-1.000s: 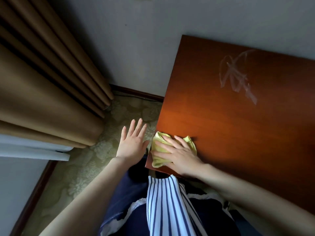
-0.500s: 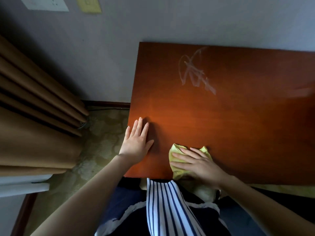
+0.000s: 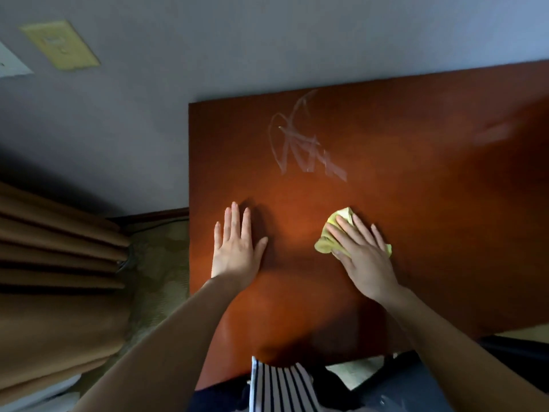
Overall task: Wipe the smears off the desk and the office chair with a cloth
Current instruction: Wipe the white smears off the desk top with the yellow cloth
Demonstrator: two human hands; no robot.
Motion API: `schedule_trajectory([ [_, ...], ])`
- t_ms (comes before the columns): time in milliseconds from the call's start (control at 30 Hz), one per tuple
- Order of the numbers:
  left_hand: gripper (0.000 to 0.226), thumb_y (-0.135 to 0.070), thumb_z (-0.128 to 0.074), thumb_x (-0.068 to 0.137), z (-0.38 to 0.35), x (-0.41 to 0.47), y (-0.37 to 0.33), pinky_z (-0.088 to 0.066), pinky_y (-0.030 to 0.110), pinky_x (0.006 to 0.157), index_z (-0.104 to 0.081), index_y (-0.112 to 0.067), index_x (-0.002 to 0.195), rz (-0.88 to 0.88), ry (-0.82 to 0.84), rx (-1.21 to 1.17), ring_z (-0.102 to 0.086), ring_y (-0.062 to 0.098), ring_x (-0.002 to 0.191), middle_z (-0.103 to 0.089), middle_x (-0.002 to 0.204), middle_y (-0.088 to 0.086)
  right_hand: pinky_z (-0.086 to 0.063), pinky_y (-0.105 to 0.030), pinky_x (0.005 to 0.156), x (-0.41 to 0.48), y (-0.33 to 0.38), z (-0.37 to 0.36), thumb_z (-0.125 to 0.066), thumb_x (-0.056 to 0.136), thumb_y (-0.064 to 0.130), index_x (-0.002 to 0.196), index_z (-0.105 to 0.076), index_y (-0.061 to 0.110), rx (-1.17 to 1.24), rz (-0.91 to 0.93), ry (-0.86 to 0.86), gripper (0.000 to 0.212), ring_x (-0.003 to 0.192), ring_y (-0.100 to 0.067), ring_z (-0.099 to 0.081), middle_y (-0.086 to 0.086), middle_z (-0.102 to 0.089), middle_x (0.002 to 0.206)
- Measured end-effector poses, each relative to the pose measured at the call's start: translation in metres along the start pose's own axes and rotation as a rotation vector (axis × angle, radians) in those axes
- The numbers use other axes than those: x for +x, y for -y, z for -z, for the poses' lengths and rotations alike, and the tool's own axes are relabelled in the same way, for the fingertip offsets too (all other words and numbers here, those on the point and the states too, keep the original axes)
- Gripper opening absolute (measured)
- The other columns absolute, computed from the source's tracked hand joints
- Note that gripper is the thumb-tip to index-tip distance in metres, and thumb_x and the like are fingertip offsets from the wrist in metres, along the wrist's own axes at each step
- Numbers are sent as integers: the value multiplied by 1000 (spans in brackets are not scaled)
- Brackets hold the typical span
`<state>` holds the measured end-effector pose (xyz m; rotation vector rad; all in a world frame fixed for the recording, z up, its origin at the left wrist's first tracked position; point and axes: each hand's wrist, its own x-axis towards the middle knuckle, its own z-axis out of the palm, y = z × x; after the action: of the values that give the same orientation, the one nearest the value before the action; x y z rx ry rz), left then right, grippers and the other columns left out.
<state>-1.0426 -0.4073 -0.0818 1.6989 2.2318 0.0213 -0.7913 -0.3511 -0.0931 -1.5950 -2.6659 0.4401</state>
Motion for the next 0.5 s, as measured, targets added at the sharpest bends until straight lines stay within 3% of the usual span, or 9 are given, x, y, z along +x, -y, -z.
schedule_trajectory([
  [100,66,-48,-20,100,2,31,-2,13,36,115,1,-14,152,-9,-66,23,19,19,145,16,159,7,-4,-40,117,24,-1,-1,-45,97,33,146,-29,34,-24,-81,-36,52,146,-11,-4,13,-19,155],
  [333,71,-54,-5,94,6,106,-16,16,39,114,7,-15,151,10,-74,58,21,19,144,21,158,7,2,-40,117,80,-21,6,-34,101,36,149,-17,35,-31,-142,-14,52,146,-13,3,11,-10,158],
  [500,69,-54,-1,95,0,121,-12,21,40,113,3,-16,152,-9,-138,46,25,12,141,18,158,3,1,-41,116,122,-30,15,-36,100,34,149,-23,32,12,-194,-74,50,146,-16,-3,7,-18,157],
])
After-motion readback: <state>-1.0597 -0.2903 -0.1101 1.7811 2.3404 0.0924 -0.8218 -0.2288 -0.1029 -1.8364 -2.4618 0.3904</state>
